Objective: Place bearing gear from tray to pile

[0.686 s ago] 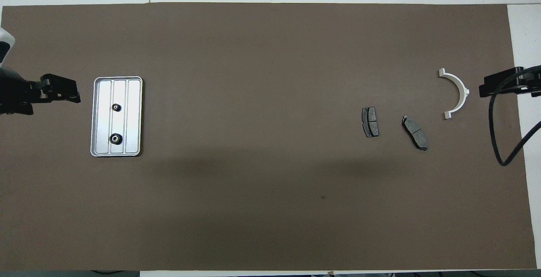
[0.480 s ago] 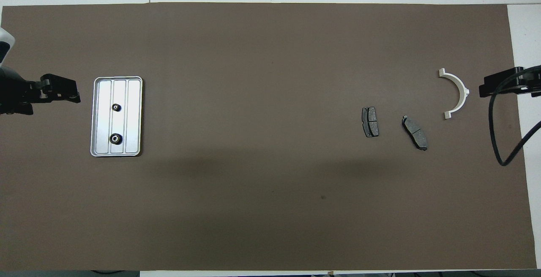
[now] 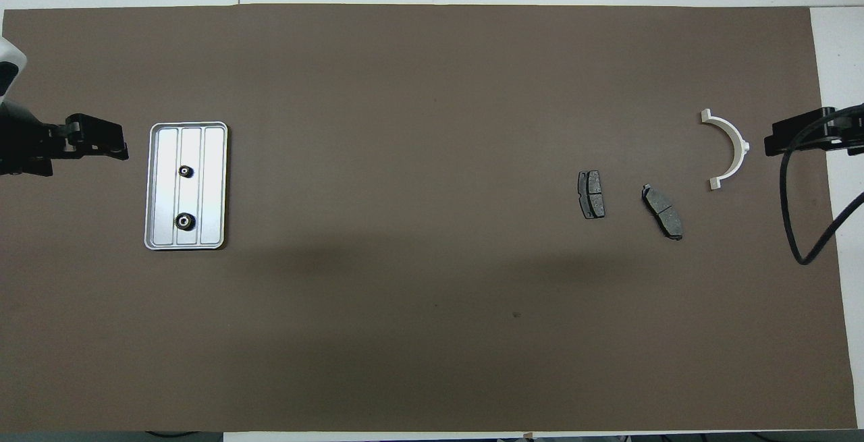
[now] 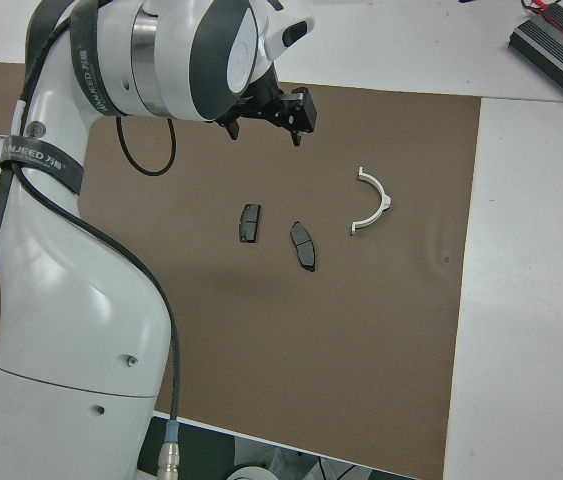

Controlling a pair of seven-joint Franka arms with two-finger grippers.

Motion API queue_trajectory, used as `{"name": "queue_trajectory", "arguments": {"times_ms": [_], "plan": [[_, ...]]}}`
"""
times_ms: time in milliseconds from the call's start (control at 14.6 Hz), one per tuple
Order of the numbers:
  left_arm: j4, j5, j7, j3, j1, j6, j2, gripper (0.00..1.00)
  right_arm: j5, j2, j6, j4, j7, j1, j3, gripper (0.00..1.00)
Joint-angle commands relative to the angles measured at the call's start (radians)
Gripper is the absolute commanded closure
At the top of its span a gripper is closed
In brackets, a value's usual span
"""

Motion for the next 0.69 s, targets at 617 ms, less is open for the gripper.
{"name": "queue_trajectory", "arguments": {"times_ms": [617], "plan": [[-0.307,0.009,0.084,0.01,0.047,0.276,-0.064,0.0,-0.007,-0.022,0.012,-0.032,-0.023,-0.018,0.009,0.0]]}}
